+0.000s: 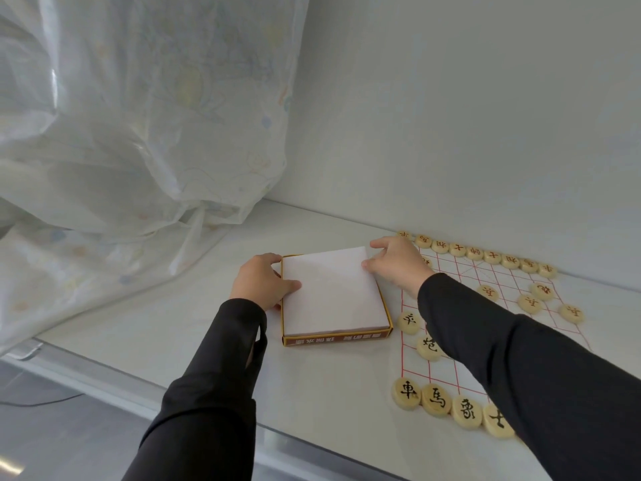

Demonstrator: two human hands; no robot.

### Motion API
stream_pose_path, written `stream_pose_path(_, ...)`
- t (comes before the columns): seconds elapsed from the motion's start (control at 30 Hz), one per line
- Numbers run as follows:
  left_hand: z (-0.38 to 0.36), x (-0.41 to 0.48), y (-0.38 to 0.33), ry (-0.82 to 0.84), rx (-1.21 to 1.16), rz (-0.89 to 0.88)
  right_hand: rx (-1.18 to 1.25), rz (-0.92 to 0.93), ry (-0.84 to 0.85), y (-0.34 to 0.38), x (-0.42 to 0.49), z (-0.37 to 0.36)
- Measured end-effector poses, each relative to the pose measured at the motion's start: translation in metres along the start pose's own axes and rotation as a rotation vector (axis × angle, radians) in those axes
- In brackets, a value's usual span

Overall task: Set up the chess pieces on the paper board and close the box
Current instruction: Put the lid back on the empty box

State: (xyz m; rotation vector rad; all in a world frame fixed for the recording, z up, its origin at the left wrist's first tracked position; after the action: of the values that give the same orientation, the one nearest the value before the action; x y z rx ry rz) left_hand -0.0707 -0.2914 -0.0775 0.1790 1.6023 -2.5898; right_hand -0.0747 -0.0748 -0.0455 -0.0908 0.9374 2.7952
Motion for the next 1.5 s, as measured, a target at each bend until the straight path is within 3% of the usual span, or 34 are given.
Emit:
stream_pose_path(0.3,-0.001,-0.001,-0.002,-0.032,0.028,0.001,0.096,0.015,0.056,-0.009,0.012,0.008)
stream_pose_path(0.63,0.002,0.001,0.002,-0.064,0.054,0.045,0.628,-0.198,0.318,-0.03,0.012,0.005)
stream_pose_path(0.83,0.004,0.001,0.005,-0.066,0.037,0.094,0.907,-0.311,0.264,-0.028,0.009,-0.003)
stream_pose_path(1.2,0.007,0.003,0.014,0.027,-0.11,0.139,1.075,-0.277,0.338,-0.017,-0.003,0.002)
stream_pose_path(1.5,0.005,0.005,0.017,0.104,-0.107,0.128,0.886,-0.212,0.382,-0.009,-0.009,0.01)
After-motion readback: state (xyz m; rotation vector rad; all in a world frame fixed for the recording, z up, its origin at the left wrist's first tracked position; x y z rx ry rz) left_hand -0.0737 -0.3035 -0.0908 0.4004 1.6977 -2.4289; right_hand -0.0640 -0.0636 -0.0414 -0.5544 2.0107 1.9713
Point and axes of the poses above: each hand's wrist, its own x-axis towards the middle knuckle, its own z-axis out of the back of the hand, y = z × x, the point moved 5 cm from there along x, towards the middle knuckle, and after that the axes turned 9 degrees about -x, right-handed, at the moved point
